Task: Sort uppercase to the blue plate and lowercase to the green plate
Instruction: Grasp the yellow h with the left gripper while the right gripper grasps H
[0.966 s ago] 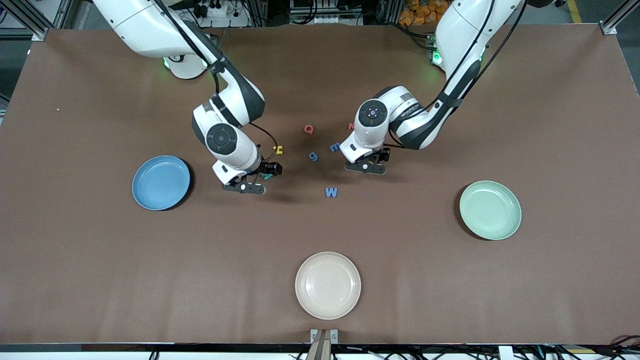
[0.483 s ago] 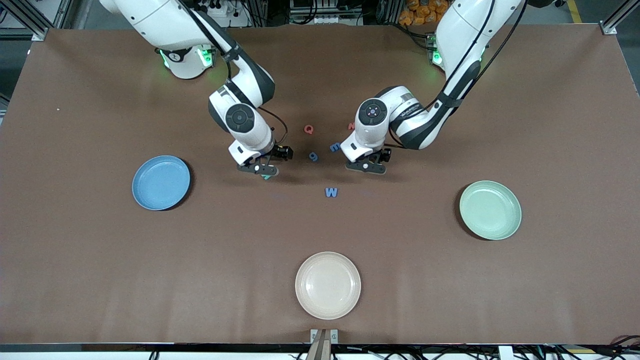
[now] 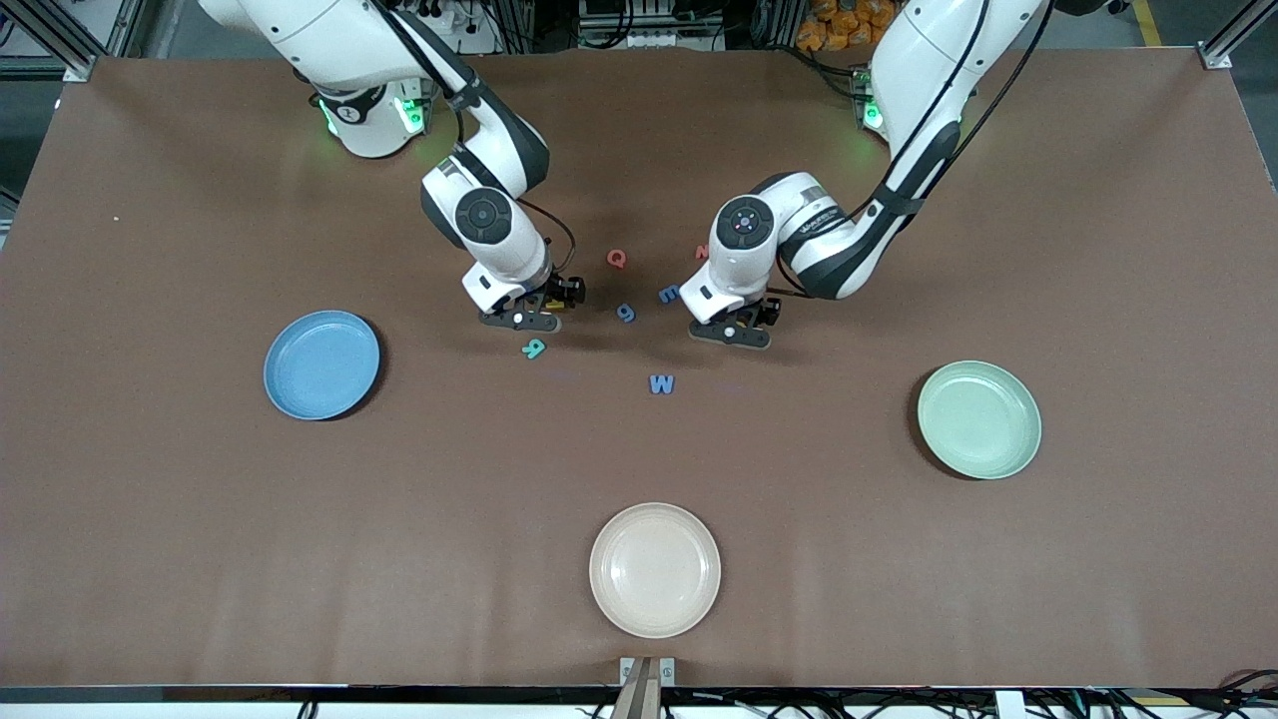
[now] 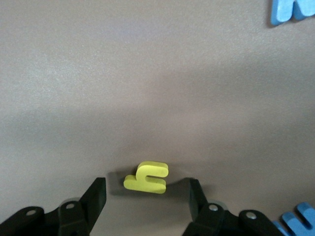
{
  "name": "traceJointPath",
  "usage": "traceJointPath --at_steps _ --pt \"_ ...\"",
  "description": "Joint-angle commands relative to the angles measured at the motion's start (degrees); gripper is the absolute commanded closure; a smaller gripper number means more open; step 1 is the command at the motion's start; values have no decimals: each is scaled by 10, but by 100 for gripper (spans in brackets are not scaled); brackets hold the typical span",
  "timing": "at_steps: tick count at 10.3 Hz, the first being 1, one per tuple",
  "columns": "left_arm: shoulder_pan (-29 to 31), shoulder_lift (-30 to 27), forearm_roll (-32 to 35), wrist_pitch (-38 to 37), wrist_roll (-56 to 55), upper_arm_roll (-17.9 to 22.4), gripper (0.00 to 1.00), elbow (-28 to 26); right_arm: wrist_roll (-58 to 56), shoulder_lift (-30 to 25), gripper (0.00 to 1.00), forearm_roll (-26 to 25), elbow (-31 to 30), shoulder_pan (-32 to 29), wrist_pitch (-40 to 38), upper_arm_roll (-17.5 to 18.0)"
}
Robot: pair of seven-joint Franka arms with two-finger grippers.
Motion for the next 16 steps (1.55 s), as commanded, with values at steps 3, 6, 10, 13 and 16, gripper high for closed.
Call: traceJointPath --at_steps 3,6,10,13,16 --pt "6 -1 19 9 2 -1 24 -2 18 5 28 -26 -16 16 20 1" --pt "6 -1 19 9 5 1 27 -4 18 16 32 -40 -29 16 50 1" --pt "7 -2 18 9 17 4 32 0 18 19 43 -52 -28 14 50 0" --pt "7 -1 18 9 17 4 38 0 17 19 56 -52 -27 12 49 -1" --pt "6 0 18 9 17 4 49 1 14 19 65 -53 -28 11 46 -1"
